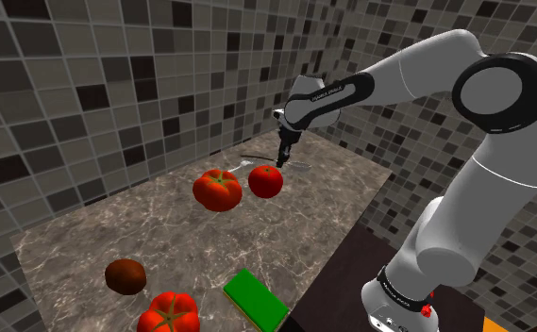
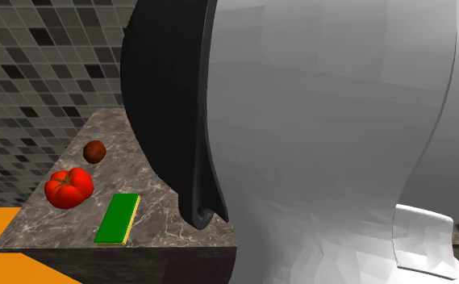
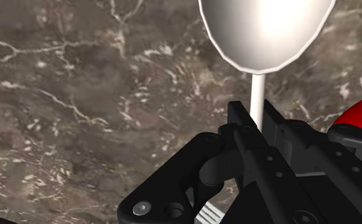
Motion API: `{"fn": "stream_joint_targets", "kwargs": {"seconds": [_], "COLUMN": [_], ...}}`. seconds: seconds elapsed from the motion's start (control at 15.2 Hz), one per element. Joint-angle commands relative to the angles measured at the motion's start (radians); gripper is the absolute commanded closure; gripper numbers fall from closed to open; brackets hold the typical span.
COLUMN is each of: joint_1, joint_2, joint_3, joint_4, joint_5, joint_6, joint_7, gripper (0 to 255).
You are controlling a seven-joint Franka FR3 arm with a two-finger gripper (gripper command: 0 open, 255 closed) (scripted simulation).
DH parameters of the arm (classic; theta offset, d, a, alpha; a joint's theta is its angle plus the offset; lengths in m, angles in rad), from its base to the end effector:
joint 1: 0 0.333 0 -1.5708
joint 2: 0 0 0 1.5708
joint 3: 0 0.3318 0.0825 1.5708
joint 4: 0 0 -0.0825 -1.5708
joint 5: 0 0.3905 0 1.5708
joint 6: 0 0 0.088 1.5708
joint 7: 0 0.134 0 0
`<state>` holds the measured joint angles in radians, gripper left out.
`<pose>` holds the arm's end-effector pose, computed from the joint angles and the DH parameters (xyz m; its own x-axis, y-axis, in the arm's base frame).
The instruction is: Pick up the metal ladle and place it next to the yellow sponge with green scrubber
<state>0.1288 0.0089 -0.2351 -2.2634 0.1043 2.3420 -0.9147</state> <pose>0.5316 -0.0530 0.3478 0.7355 0.6698 0.1024 0.6728 -0.7398 0.0059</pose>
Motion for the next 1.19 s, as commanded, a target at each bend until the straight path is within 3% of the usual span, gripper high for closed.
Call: {"fn": "stream_joint_targets", "kwargs": {"seconds": [0.0, 0.86, 1.12], "joint_1": [-0.001, -0.002, 0.026], "joint_2": [-0.014, -0.094, -0.153], "joint_3": [-0.001, 0.001, 0.042], "joint_4": [0.015, 0.109, 0.045], "joint_5": [-0.007, -0.041, -0.057], "joint_6": [-0.028, -0.2, -0.188], "joint_7": [0.004, 0.037, 0.115], "gripper": [255, 255, 255]}}
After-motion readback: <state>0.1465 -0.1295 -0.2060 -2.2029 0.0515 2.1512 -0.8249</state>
